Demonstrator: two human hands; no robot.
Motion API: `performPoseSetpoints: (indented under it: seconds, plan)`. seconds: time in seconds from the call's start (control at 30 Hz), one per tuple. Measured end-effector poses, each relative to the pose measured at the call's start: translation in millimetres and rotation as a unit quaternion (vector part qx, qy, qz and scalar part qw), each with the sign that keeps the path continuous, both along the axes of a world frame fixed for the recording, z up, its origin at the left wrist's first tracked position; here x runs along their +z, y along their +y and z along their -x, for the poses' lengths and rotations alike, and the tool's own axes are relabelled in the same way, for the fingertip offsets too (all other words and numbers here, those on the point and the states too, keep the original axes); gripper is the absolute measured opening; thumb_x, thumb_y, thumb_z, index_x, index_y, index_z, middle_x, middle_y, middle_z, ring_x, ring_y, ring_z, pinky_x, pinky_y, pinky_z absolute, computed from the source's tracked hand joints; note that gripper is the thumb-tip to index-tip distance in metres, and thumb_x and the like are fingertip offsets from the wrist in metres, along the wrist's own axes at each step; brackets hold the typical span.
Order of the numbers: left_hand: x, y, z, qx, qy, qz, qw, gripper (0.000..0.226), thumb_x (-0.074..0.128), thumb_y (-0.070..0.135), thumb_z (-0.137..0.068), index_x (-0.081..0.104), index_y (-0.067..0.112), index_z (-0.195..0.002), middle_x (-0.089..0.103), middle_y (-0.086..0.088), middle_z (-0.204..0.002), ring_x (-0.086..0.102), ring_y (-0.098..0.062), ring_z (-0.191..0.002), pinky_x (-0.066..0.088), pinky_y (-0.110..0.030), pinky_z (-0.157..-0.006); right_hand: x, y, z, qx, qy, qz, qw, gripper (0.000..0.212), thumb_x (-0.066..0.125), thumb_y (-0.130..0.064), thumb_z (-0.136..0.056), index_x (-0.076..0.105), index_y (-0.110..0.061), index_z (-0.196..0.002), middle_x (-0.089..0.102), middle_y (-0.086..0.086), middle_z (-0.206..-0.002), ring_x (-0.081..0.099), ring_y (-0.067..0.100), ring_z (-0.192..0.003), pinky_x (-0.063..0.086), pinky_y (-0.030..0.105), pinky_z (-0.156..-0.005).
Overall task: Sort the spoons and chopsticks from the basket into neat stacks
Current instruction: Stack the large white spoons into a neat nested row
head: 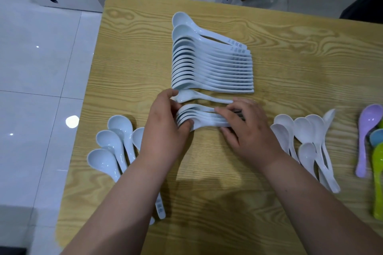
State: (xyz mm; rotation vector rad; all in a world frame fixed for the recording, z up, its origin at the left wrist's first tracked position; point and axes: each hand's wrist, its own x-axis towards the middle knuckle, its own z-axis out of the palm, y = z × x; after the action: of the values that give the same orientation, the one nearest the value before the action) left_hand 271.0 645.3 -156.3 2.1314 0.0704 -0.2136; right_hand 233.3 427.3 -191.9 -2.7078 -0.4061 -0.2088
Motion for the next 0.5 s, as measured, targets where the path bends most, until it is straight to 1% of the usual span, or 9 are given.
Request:
performPoseSetpoints:
  seconds: [0.07,0.13,0.17,0.23,0.27,0.33,0.4,0.43,0.5]
  plan:
    - [-3.3,1.4,-1.8,-0.025,-0.040,-0.054,0.997,0.063,0.075,0.010,-0.082,0.046,0.018,-0.137,0.055,0.004,-0.109,0.055,-0.012,-0.102,0.046,-0.023,-0.089,0.6,-0.9,-4.0,0.000,0.001,0.005,1.000,0.044,0.070,-0.027,-0.091,0.064,-0.014,-0.132,0.056,0.016,-0.123,0.052,0.033,-0.119,0.042,0.052,-0.101]
    - [-5.7,0.8,-2.7,-0.048,-0.103,-0.094,0.989,0.057,0.072,0.006,-0.083,0.049,0.010,-0.136,0.052,-0.001,-0.112,0.054,-0.020,-0.104,0.046,-0.030,-0.092,2.0,-0.2,-8.5,0.003,0.015,0.000,1.000,0.050,0.069,-0.039,-0.090,0.064,-0.015,-0.133,0.054,0.016,-0.127,0.049,0.030,-0.121,0.041,0.054,-0.104]
    - [-6.6,0.0,-3.5,-0.058,-0.132,-0.107,0.984,0.054,0.071,0.004,-0.083,0.051,0.007,-0.133,0.052,-0.006,-0.111,0.055,-0.024,-0.104,0.047,-0.035,-0.093,2.7,0.7,-10.8,0.001,0.017,-0.005,1.000,0.049,0.066,-0.041,-0.091,0.064,-0.014,-0.132,0.053,0.016,-0.127,0.048,0.029,-0.122,0.040,0.054,-0.105]
    - [-8.7,-0.6,-7.0,-0.075,-0.161,-0.119,0.977,0.053,0.071,0.001,-0.080,0.052,0.004,-0.130,0.053,-0.011,-0.111,0.057,-0.029,-0.104,0.051,-0.044,-0.092,3.5,3.5,-14.8,-0.005,0.008,-0.012,1.000,0.044,0.062,-0.037,-0.093,0.065,-0.013,-0.130,0.055,0.016,-0.126,0.052,0.031,-0.120,0.041,0.051,-0.105]
    - [-9.3,-0.3,-9.4,-0.084,-0.162,-0.120,0.976,0.055,0.072,0.002,-0.078,0.052,0.005,-0.130,0.052,-0.012,-0.113,0.058,-0.030,-0.104,0.052,-0.046,-0.091,3.6,4.8,-16.7,-0.005,0.000,-0.012,1.000,0.041,0.062,-0.034,-0.093,0.066,-0.012,-0.128,0.056,0.016,-0.124,0.054,0.032,-0.117,0.042,0.048,-0.103]
    - [-8.2,1.5,-12.5,-0.105,-0.145,-0.121,0.976,0.065,0.076,0.007,-0.074,0.049,0.009,-0.133,0.050,-0.010,-0.117,0.057,-0.030,-0.107,0.052,-0.044,-0.093,4.0,7.5,-20.2,-0.001,-0.018,-0.011,1.000,0.034,0.065,-0.028,-0.092,0.069,-0.012,-0.121,0.059,0.014,-0.119,0.057,0.031,-0.112,0.042,0.044,-0.099]
    - [-6.5,3.7,-13.7,-0.127,-0.132,-0.128,0.975,0.073,0.079,0.008,-0.071,0.048,0.011,-0.136,0.047,-0.010,-0.120,0.056,-0.028,-0.109,0.049,-0.035,-0.093,4.2,10.4,-22.0,0.002,-0.031,-0.012,0.999,0.027,0.066,-0.024,-0.091,0.071,-0.012,-0.115,0.061,0.011,-0.115,0.058,0.030,-0.109,0.041,0.042,-0.097]
    - [-5.4,4.2,-13.8,-0.135,-0.127,-0.135,0.973,0.075,0.080,0.007,-0.070,0.047,0.011,-0.137,0.046,-0.010,-0.121,0.055,-0.027,-0.109,0.046,-0.030,-0.091,4.1,11.5,-22.2,0.003,-0.037,-0.010,0.999,0.026,0.067,-0.022,-0.090,0.071,-0.012,-0.113,0.062,0.009,-0.112,0.057,0.030,-0.108,0.041,0.042,-0.096]
    - [-4.0,4.4,-14.0,-0.139,-0.123,-0.148,0.971,0.076,0.081,0.006,-0.070,0.048,0.011,-0.139,0.046,-0.010,-0.120,0.054,-0.026,-0.106,0.042,-0.026,-0.088,4.0,12.7,-21.4,0.001,-0.043,-0.004,0.999,0.026,0.068,-0.022,-0.088,0.072,-0.013,-0.112,0.063,0.007,-0.109,0.058,0.030,-0.105,0.043,0.044,-0.093]
